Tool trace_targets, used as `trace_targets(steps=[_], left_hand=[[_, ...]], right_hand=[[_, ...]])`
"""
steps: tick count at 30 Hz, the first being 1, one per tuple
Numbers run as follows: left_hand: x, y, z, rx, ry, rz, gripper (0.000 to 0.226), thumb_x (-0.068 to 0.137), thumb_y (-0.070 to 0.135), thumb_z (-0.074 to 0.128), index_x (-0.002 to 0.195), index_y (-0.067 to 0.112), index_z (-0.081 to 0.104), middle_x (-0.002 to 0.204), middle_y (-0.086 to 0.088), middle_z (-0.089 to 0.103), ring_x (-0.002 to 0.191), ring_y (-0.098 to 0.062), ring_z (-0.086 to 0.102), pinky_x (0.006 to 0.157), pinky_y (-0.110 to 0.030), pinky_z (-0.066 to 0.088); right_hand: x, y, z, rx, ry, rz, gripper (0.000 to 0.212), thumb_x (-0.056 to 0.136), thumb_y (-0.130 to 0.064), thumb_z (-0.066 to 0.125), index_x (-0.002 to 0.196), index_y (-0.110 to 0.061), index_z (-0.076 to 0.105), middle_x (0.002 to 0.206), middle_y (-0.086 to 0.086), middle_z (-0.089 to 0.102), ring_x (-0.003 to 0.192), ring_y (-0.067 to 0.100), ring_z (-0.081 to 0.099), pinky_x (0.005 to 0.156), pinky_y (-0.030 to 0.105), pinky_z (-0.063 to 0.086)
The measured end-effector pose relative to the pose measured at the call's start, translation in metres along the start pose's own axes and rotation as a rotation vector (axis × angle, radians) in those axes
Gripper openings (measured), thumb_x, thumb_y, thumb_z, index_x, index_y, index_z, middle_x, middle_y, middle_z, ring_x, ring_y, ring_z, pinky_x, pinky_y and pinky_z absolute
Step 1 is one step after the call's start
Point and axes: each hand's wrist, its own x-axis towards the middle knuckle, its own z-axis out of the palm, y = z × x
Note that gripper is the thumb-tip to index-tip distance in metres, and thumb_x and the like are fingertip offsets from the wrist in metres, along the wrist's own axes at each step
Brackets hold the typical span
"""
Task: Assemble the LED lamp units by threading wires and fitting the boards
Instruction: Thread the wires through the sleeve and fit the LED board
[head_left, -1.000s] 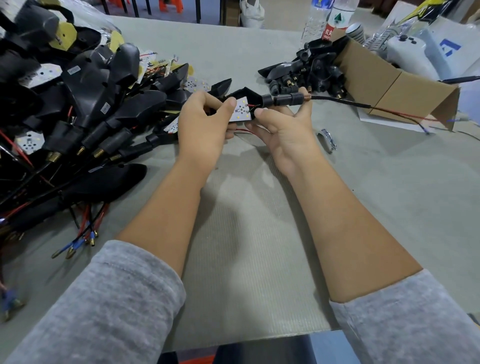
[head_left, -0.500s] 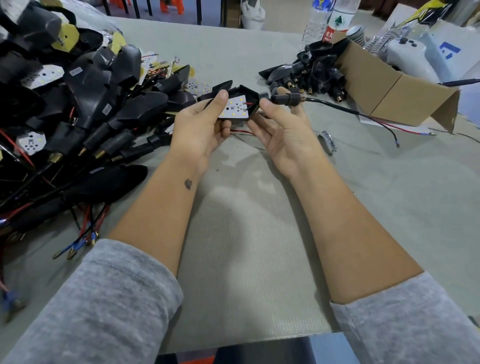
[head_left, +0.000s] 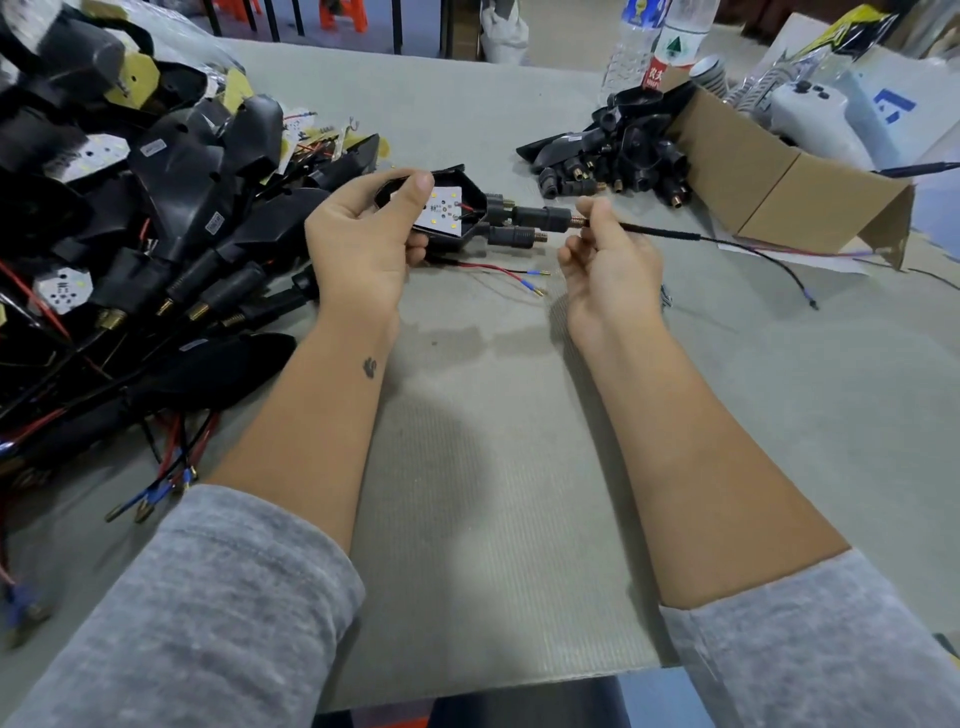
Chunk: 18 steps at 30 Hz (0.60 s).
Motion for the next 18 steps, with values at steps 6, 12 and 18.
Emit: trace_targets(steps=[6,12,18], left_hand=[[0.0032,-0.0011,-0.0020,0.077,0.064,0.188,0.003,0.084,0.019,0.075,0.086,0.019,0.073,0.052,0.014,0.054,0.046,-0.007,0.048,0.049,-0.020,0.045],[0.0075,-0.0028,-0.0029,0.110,0.062,0.134,0.013,0.086,0.028,0.073,0.091,0.016,0.069,0.072,-0.003,0.057,0.045,-0.003,0.048,0.049,-0.018,0.045],[0.0043,-0.0007,-0.0017,0.024,-0.023,-0.019,0.017,0.090,0.032,0.068,0.077,0.021,0.066,0.067,0.009,0.068,0.058,-0.005,0.060,0.058,-0.020,0.051]], right_hand=[[-0.0013,0.0034,0.0013,-0.044,-0.026,-0.062,0.018,0.098,-0.012,0.056,0.083,-0.004,0.063,0.070,0.004,0.058,0.059,0.009,0.056,0.062,0.021,0.052],[-0.0045,0.0010,0.0026,0.036,-0.090,-0.046,0.019,0.102,-0.009,0.048,0.087,-0.002,0.056,0.070,0.012,0.058,0.056,0.014,0.063,0.060,0.024,0.057],[-0.0034,0.0014,-0.0001,0.111,-0.096,-0.005,0.020,0.102,-0.009,0.046,0.087,-0.002,0.056,0.068,0.011,0.059,0.056,0.014,0.064,0.060,0.026,0.059]])
